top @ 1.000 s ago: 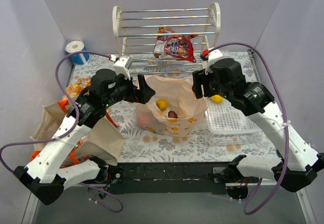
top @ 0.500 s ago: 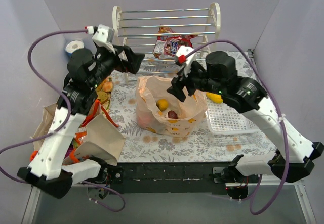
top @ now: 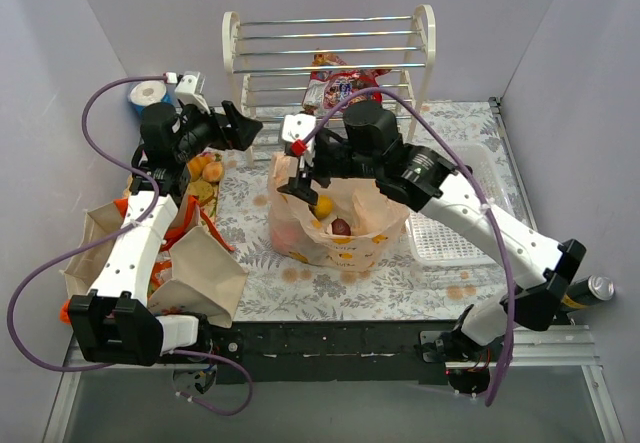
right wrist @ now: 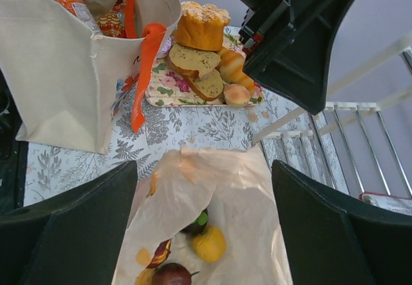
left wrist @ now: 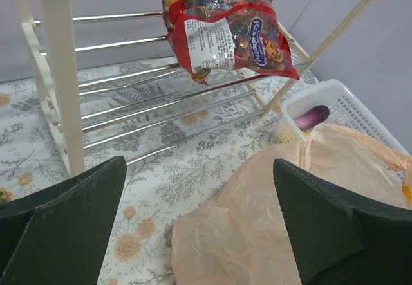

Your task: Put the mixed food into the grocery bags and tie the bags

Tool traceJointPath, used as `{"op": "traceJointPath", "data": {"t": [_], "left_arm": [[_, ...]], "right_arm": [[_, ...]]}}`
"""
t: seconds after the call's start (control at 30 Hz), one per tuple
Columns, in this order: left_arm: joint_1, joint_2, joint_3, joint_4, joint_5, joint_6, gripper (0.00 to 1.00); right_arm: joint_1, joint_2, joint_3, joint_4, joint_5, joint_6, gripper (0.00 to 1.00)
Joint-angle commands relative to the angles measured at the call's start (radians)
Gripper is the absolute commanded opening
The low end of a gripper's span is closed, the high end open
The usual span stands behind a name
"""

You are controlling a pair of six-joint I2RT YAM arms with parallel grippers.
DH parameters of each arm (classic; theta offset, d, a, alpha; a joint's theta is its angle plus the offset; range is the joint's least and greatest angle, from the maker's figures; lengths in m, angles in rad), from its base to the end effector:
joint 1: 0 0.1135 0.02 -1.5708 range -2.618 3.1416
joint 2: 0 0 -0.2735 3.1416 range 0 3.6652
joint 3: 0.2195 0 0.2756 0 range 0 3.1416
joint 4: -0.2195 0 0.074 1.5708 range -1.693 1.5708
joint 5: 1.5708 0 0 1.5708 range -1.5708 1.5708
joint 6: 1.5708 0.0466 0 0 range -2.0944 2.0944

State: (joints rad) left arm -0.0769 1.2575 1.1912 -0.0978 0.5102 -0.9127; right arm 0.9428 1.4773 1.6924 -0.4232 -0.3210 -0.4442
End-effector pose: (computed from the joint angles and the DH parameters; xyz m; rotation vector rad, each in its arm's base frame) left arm 0.3185 -0.0474 0.3970 -0.3702 1.8238 -1.1487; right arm 0.1997 0.3000 0.4774 -1.3311 1.2320 0.6419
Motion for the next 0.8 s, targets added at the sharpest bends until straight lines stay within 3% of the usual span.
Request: {"op": "traceJointPath", "data": {"t": [0.0, 0.6, 0.7, 0.77], "left_arm": [[0.002, -0.041, -0.018, 0.066, 0.024, 0.031, 0.98], [0.002, -0.027, -0.03, 0.02, 0.045, 0.035, 0.98], [0.0, -0.027, -0.033, 0.024, 0.082, 0.043, 0.98], [0.002, -0.027, -0.035, 0.03, 0.135, 0.051, 0.98]], "right_arm": [[0.022, 0.075, 0.082, 0.074, -0.026, -0.09, 0.92], [0.044, 0.129, 0.012, 0.081, 0.082, -0.126, 0.93], [0.044, 0.13, 0.021, 0.07, 0.094, -0.126, 0.87], [0.042, 0.133, 0.044, 0.06, 0.094, -0.114, 0.64]]}}
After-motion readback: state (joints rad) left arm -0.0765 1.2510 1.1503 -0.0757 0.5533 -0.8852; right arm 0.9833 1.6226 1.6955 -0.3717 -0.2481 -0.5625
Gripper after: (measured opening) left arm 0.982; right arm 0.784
